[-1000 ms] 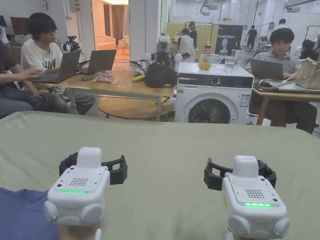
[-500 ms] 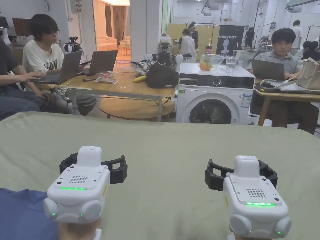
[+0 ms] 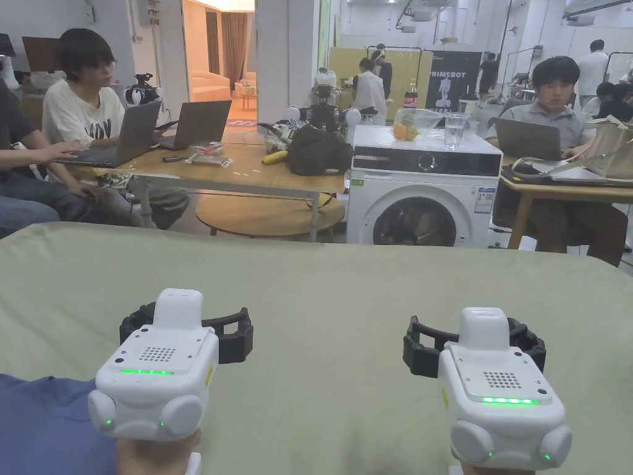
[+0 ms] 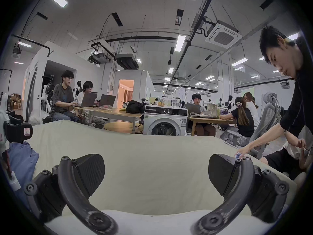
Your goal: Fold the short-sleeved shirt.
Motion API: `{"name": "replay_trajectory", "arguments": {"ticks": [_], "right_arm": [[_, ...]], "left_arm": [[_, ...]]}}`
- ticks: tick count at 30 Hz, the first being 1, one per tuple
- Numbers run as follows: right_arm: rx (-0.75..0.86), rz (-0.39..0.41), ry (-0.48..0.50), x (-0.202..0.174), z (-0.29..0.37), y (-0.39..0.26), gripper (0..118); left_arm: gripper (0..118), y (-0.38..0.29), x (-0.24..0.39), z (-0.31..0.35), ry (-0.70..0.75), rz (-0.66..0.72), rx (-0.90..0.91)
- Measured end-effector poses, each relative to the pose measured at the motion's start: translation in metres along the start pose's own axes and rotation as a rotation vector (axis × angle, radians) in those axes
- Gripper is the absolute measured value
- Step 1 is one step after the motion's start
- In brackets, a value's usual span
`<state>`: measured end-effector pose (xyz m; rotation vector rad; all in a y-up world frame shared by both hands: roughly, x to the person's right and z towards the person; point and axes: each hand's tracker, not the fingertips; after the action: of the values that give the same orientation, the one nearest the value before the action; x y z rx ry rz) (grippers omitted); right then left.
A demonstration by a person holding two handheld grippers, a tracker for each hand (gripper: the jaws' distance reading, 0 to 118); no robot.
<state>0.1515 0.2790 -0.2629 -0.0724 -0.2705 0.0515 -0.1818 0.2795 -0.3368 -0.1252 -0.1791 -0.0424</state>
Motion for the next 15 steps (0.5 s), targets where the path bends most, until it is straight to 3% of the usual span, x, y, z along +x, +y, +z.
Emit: {"name": "replay_trajectory", "arguments": {"ticks": [15], "right_arm": [[-0.002, 0.01, 0.004, -0.0007, 0.0021, 0.0005, 118]], "left_arm": [[116, 0.0017, 0.0008, 0.0053, -0.009, -0.004, 0.001]]}}
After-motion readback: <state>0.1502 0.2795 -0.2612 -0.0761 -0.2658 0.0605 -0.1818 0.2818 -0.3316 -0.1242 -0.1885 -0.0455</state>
